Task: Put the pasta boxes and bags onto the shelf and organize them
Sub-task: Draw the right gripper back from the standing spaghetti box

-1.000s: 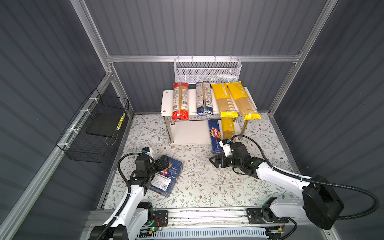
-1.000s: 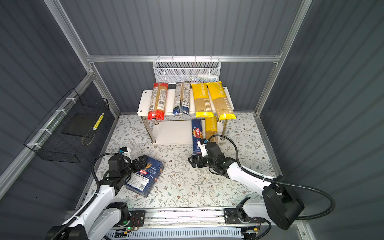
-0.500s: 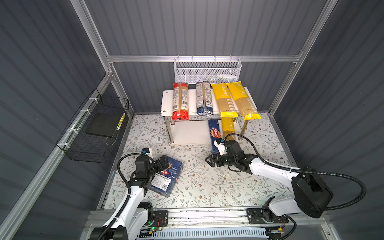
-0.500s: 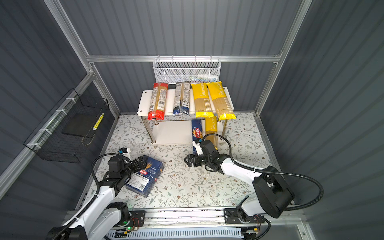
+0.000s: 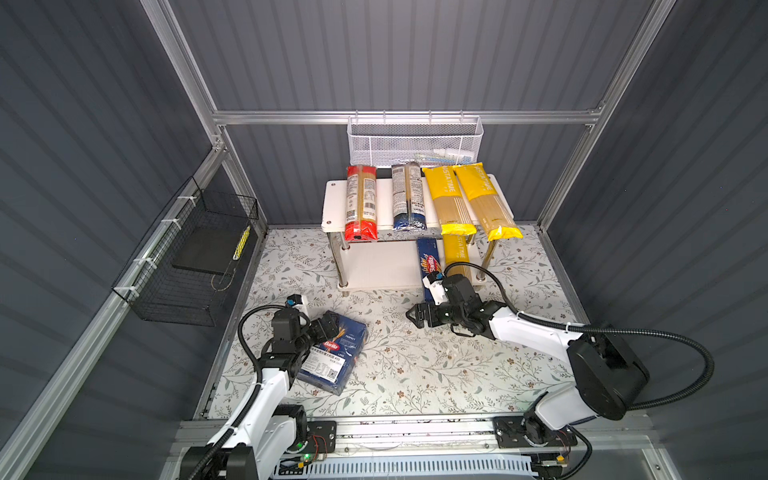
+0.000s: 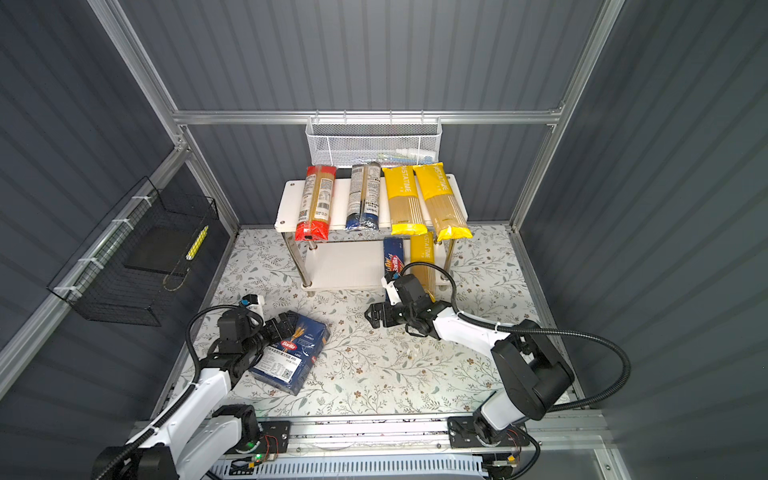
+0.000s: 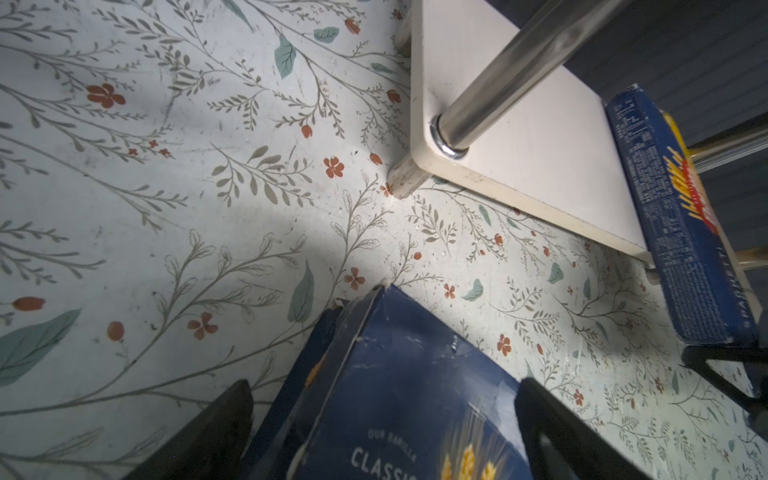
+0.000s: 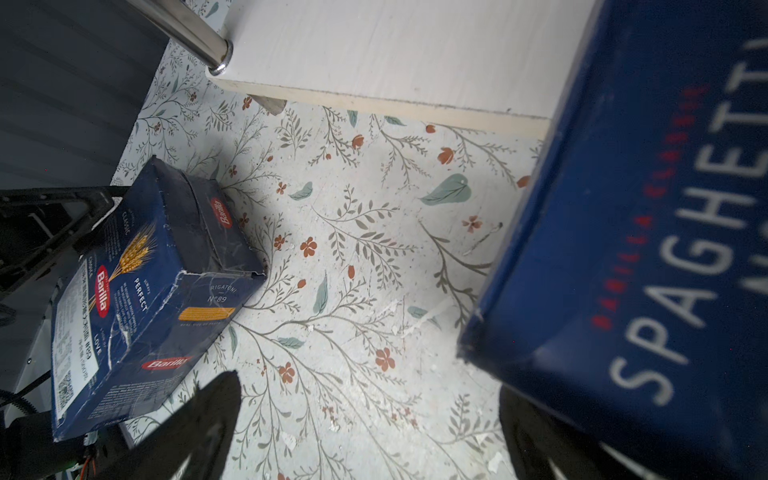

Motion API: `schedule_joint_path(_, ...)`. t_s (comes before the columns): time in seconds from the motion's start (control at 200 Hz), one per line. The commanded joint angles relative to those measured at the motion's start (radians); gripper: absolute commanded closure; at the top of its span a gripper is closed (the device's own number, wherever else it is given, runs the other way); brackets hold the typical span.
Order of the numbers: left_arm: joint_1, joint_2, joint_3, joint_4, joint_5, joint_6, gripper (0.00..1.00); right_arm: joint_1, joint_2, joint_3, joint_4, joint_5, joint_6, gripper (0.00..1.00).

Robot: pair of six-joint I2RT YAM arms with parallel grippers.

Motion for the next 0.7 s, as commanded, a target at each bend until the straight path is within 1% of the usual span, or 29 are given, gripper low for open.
schedule_joint_path(0.0,-0.007,-0.036,-0.017,-0.038,0.023,0.007,0.01,-0.010,0.019,0.044,0.019,0.025,-0.005,0.01)
schedule_joint_path(0.25,-0.007,0.004,-0.002,-0.043,0.021,0.008,0.01,-0.026,0.055,0.093,0.000,0.017,-0.039,0.01)
schedule_joint_path(0.44,-0.007,0.006,-0.002,-0.044,0.012,0.004,0.01,-0.028,0.056,0.104,-0.018,-0.002,-0.053,0.01)
schedule_joint_path(0.555,-0.006,0.014,0.002,-0.047,-0.003,-0.001,0.01,-0.025,-0.007,0.057,-0.028,0.009,-0.053,0.01)
schedule_joint_path(0.695,-0.007,0.042,0.021,-0.087,-0.028,-0.011,0.01,-0.022,-0.159,-0.020,-0.093,0.090,-0.061,0.01)
